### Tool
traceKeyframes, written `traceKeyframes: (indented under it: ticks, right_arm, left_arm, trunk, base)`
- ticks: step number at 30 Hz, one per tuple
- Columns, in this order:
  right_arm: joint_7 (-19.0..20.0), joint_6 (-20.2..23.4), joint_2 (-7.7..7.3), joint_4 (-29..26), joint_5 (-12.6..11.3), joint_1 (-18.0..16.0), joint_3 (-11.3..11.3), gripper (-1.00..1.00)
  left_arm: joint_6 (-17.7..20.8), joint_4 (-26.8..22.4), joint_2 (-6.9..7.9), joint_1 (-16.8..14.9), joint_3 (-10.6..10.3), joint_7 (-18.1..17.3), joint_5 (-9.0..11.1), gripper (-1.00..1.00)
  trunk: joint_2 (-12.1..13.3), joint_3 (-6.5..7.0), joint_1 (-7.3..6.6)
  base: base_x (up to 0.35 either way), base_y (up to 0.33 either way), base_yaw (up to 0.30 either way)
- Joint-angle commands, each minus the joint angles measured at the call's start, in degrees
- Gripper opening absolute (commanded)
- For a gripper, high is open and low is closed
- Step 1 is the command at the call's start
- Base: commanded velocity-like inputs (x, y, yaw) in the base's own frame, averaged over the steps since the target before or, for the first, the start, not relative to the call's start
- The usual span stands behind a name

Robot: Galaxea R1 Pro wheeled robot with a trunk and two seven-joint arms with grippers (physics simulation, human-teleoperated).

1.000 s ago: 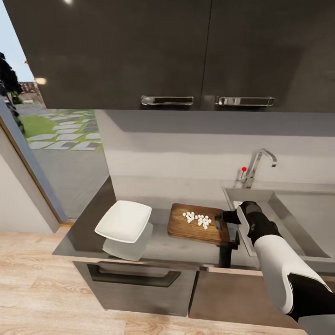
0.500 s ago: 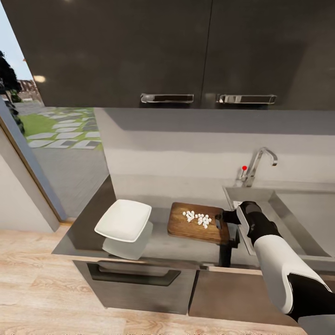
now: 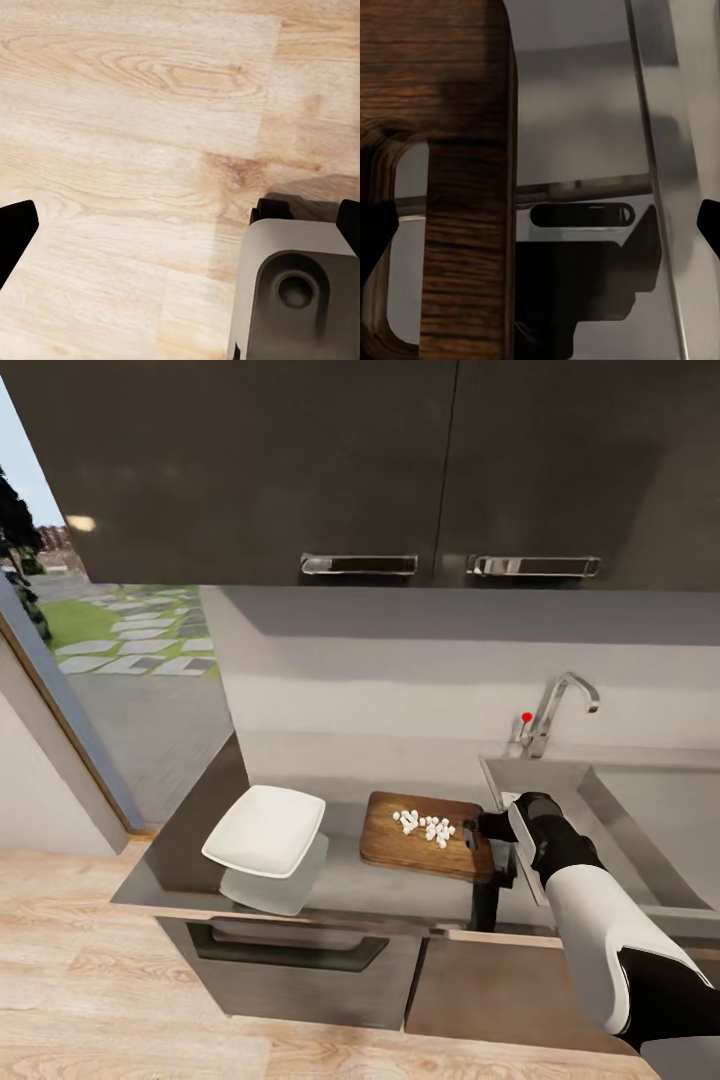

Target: In the kitchen, take the Vidalia onion out of the sink, dice it on the chopping board with the paring knife, put the diced onion into the bowl on the countertop, then place both the paring knife and the chopping board into the sink.

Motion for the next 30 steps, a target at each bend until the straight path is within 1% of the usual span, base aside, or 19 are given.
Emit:
traceKeyframes:
  ticks: [1,20,30]
  right_arm:
    - [0.3,0.3,0.04,-0.1,0.6,-0.1,-0.2,1.00]
    - [0.3,0.3,0.12,0.0,0.5,-0.1,-0.1,1.00]
    - [0.3,0.2,0.14,0.0,0.5,-0.1,-0.1,1.00]
  left_arm:
    - [-0.3,0.2,-0.04,-0.1,-0.5,0.0,0.4,1.00]
    - [-0.3,0.2,-0.04,-0.1,-0.5,0.0,0.4,1.00]
    - [-0.3,0.2,-0.04,-0.1,-0.5,0.0,0.4,1.00]
  trunk:
    - [-0.1,-0.15,0.02]
    - [-0.1,-1.12,0.02]
    - [-0.1,-1.18,0.02]
  base:
    - [0.000,0.000,0.000]
    - [0.000,0.000,0.000]
    - [0.000,0.000,0.000]
